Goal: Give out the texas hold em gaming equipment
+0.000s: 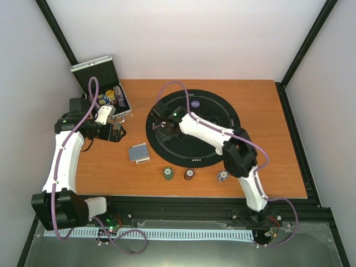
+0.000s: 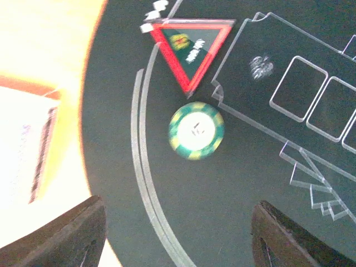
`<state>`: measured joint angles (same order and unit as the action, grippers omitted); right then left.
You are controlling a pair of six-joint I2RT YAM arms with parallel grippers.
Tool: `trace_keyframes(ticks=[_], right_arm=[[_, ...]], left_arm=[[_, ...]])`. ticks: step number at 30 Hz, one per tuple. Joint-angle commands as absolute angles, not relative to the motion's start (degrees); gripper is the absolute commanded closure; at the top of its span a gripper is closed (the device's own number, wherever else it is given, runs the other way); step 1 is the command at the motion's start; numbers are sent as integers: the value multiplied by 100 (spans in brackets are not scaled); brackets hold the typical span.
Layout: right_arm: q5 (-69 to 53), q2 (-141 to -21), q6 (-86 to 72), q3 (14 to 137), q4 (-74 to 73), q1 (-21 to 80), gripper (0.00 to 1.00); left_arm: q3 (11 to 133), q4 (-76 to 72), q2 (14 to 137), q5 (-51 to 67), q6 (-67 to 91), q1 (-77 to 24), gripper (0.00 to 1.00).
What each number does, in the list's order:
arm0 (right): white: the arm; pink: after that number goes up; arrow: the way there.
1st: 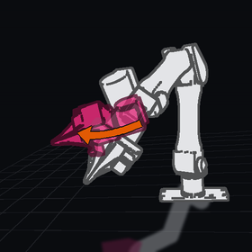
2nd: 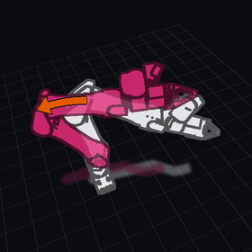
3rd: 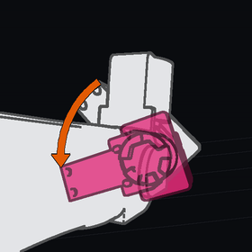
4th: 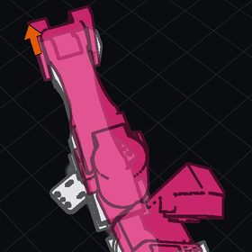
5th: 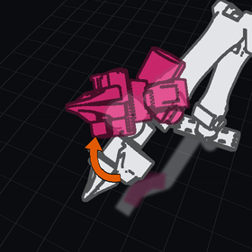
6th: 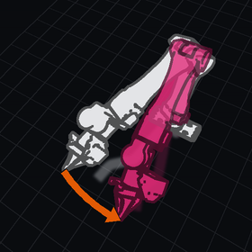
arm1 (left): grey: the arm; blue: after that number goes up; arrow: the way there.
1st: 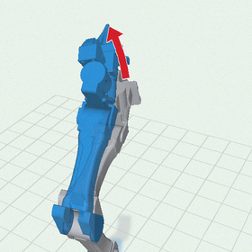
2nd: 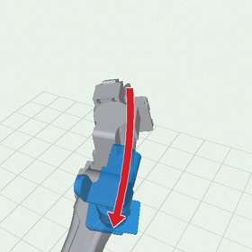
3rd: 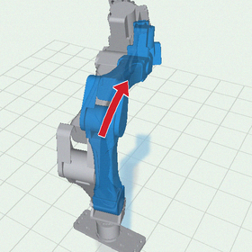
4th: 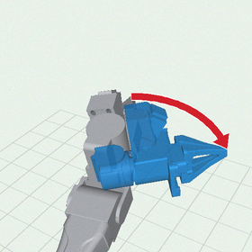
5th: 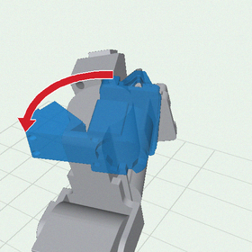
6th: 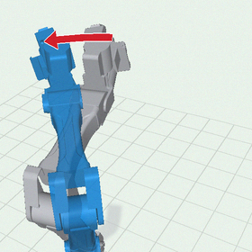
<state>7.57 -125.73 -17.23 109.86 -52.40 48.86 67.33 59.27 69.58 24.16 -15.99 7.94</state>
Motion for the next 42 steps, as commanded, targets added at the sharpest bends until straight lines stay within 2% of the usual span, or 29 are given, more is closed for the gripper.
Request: trace_keyframes(ticks=[1,7,21,32,37,42], right_arm=[[966,-11582,-2026,9985,-5097,5552,29],[1003,-11042,-2510,8723,-4746,6365,28],[936,-11256,-2712,8278,-4552,6690,31],[888,-11193,-2767,8015,-4413,6688,43],[905,-11151,-2771,8034,-4410,6684,54],[865,-11127,-2769,8095,-4455,6685,54]], left_arm=[[6807,5985,6939,2489,-1717,824,0],[6838,6022,6927,2503,-1736,826,0],[6941,6073,6820,2463,-1678,826,0],[6935,6064,6838,2458,-1657,826,0],[6936,6056,6835,2475,-1647,826,0],[6913,6064,6838,2472,-1659,826,0]])
